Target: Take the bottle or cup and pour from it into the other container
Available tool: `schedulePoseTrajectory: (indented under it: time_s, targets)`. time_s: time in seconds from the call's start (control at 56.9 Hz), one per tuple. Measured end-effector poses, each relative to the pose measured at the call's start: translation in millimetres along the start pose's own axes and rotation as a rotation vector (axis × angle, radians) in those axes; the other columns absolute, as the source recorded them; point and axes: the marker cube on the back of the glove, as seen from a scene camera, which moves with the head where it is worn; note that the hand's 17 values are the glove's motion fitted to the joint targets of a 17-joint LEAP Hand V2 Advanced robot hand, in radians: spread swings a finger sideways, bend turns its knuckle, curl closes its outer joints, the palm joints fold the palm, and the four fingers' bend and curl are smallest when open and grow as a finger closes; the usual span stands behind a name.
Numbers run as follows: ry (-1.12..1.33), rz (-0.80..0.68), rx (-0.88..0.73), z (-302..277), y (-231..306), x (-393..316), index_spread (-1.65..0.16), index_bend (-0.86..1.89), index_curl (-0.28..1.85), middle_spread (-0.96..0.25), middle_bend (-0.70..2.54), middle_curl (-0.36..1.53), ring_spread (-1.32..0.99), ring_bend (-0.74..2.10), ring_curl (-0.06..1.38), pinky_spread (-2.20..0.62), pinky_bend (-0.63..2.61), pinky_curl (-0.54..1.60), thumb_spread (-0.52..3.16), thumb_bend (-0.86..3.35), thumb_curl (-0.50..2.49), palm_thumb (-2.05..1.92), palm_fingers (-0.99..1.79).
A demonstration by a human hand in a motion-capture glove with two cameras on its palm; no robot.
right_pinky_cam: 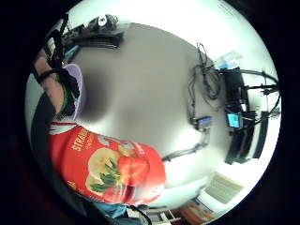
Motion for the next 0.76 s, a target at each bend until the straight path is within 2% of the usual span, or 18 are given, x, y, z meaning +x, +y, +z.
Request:
schedulePoseTrajectory:
  time_s: [0.176,0.281,0.387,0.457,0.562,0.756]
  targets:
    - [0.323,0.041,-0.170,-6,-12,-22,-0.10,0.11,0.27,-0.06,0.28,0.52,-0.14,0.56,0.46,-0.13,0.46,0.39,0.24,-0.04,0.68,1.08,1.11]
    - [0.477,0.006,-0.262,-9,-17,-33,-0.11,0.11,0.28,-0.06,0.27,0.52,-0.15,0.55,0.46,-0.14,0.46,0.39,0.24,-0.04,0.68,1.08,1.11]
    - [0.654,0.057,-0.329,-6,-25,-48,-0.11,0.11,0.28,-0.07,0.27,0.52,-0.14,0.54,0.46,-0.14,0.46,0.39,0.24,-0.04,0.69,1.08,1.11]
    - [0.697,0.012,-0.360,-2,-27,-62,-0.11,0.11,0.28,-0.07,0.27,0.52,-0.15,0.54,0.46,-0.15,0.46,0.39,0.23,-0.04,0.69,1.07,1.11]
    - [0.830,0.026,-0.383,4,-32,-77,-0.12,0.11,0.28,-0.08,0.27,0.53,-0.15,0.54,0.47,-0.15,0.46,0.39,0.23,-0.04,0.69,1.07,1.11]
    - [0.797,-0.036,-0.403,13,-32,-93,-0.12,0.11,0.28,-0.08,0.26,0.53,-0.16,0.53,0.47,-0.16,0.46,0.39,0.24,-0.04,0.70,1.06,1.11]
